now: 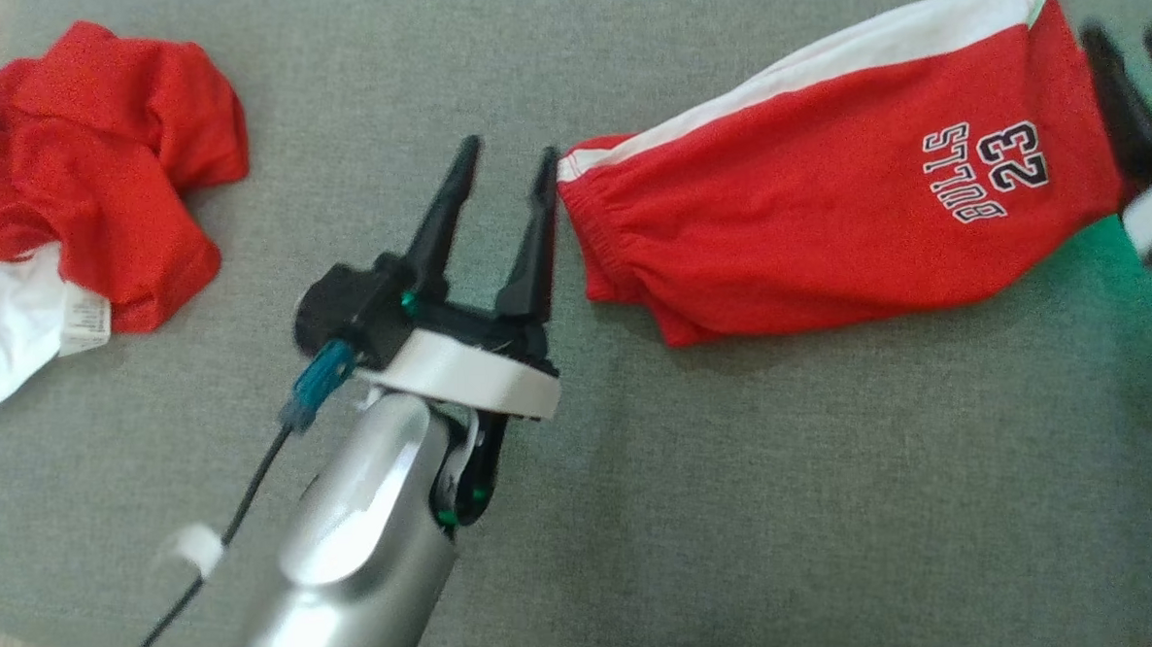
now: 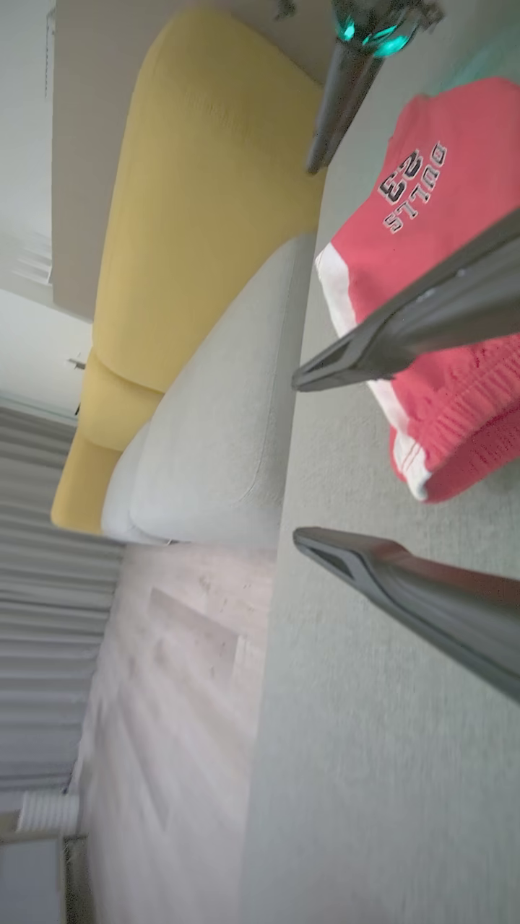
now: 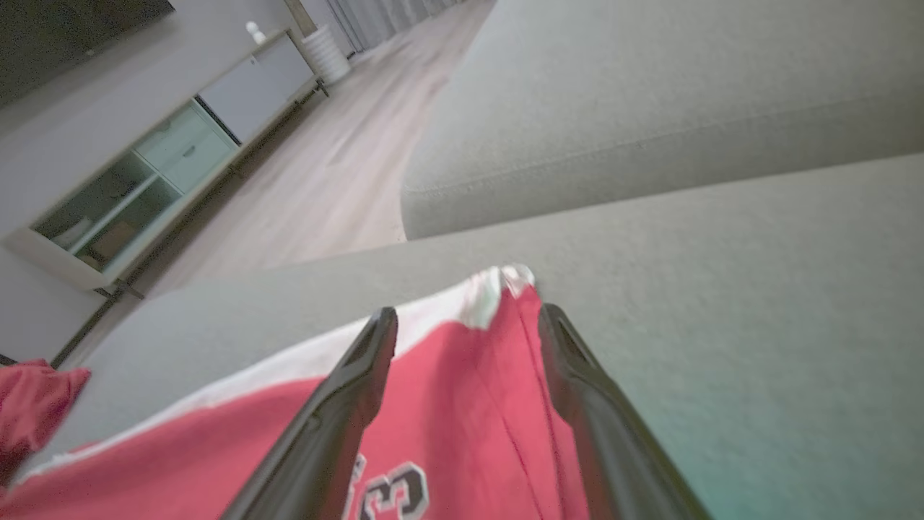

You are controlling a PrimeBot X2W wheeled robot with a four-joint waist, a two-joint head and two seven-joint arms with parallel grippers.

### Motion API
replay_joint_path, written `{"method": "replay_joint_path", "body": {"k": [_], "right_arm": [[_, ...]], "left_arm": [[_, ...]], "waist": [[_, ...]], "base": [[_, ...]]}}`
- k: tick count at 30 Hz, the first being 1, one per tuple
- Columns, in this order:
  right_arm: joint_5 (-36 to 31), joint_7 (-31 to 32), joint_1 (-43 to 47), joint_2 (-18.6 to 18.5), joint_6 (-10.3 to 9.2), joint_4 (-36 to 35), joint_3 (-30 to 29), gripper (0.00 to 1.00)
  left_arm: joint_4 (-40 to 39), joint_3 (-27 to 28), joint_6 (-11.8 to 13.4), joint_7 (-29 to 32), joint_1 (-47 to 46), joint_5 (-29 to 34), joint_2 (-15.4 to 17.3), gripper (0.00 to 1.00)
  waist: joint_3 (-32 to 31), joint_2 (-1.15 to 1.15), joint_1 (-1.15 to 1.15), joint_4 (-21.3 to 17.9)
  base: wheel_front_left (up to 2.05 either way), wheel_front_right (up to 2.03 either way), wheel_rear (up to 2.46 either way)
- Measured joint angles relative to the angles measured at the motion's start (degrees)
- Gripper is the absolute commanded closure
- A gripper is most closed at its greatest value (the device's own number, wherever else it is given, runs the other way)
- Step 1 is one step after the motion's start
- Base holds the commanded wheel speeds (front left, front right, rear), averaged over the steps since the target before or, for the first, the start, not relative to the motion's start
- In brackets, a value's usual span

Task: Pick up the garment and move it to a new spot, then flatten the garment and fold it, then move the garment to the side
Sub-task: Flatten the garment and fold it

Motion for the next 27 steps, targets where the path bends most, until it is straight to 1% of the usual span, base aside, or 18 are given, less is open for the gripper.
{"method": "replay_joint_path", "body": {"k": [3, 5, 7, 10, 14, 16, 19, 20, 21, 22, 24, 27], "right_arm": [[-1.03, -1.52, 3.76, -1.57, 0.0, 2.88, 0.73, 0.0], [-1.97, -2.53, 5.02, -1.87, 0.0, 5.19, 0.77, 0.0], [-3.34, -3.03, 4.97, -2.01, 0.0, 7.37, 0.81, 0.0], [-5.16, -3.31, 3.86, -2.01, 0.0, 10.37, 0.9, 0.0], [-7.82, -3.39, 1.66, -1.9, 0.0, 15.23, 0.92, 0.0], [-8.99, -3.23, 0.69, -1.78, 0.0, 17.8, 0.92, 0.0], [-9.82, -1.09, -0.02, -1.07, 0.0, 21.21, 1.44, 0.01], [-9.83, -0.47, -0.32, -0.51, 0.0, 21.96, 1.38, 0.3], [-9.87, -0.08, -0.82, -0.12, 0.0, 22.69, 1.43, 0.69], [-10.06, 0.35, -1.32, 0.31, 0.0, 23.4, 1.59, 1.0], [-10.02, 0.55, -1.96, 1.7, 0.0, 24.61, 1.72, 1.0], [-9.27, -0.76, -2.0, 4.45, 0.0, 25.86, 1.82, 1.0]], "left_arm": [[-4.27, 3.27, 3.09, 0.0, 3.65, 6.2, 0.02, 0.0], [-8.06, 4.47, 5.89, 0.0, 6.59, 11.24, 0.02, 0.0], [-11.47, 4.83, 8.68, -0.01, 9.76, 16.04, 0.03, 0.0], [-15.19, 4.7, 11.63, -0.01, 14.33, 20.3, 0.07, 0.0], [-18.0, 4.06, 13.81, -0.01, 18.3, 24.05, 0.16, 0.0], [-18.87, 3.53, 14.25, -0.01, 19.25, 25.02, 0.2, 0.0], [-19.8, 2.83, 14.56, -0.01, 20.08, 25.25, 0.22, 0.0], [-19.86, 2.87, 14.75, -0.01, 20.28, 25.26, 0.23, 0.0], [-19.85, 2.91, 14.8, -0.01, 20.35, 25.27, 0.23, 0.0], [-19.86, 3.0, 14.81, -0.01, 20.39, 25.28, 0.24, 0.0], [-19.84, 3.47, 15.16, -0.01, 20.81, 25.29, 0.24, 0.0], [-19.64, 4.92, 15.13, -0.01, 21.73, 26.24, 0.31, 0.0]], "waist": [[-1.49, 0.0, 0.0, 0.4], [-2.2, 0.0, -0.01, 1.07], [-2.65, 0.0, 0.0, 2.04], [-3.09, 0.0, -0.01, 3.63], [-3.45, 0.0, -0.01, 5.78], [-3.55, 0.0, -0.01, 6.72], [-3.67, 0.0, 0.0, 7.86], [-3.81, 0.0, 0.0, 8.0], [-4.05, 0.0, 0.0, 8.03], [-4.3, 0.0, 0.0, 7.94], [-4.87, 0.0, 0.0, 7.43], [-5.98, 0.0, 0.0, 5.92]], "base": [[0.0, 0.0, 0.0], [0.0, 0.0, 0.0], [0.0, 0.0, 0.0], [0.0, 0.0, 0.0], [0.0, 0.0, 0.0], [0.0, 0.0, 0.0], [0.0, 0.0, 0.0], [0.0, 0.0, 0.0], [0.0, 0.0, 0.0], [0.0, 0.0, 0.0], [0.0, 0.0, 0.0], [0.0, 0.0, 0.0]]}}
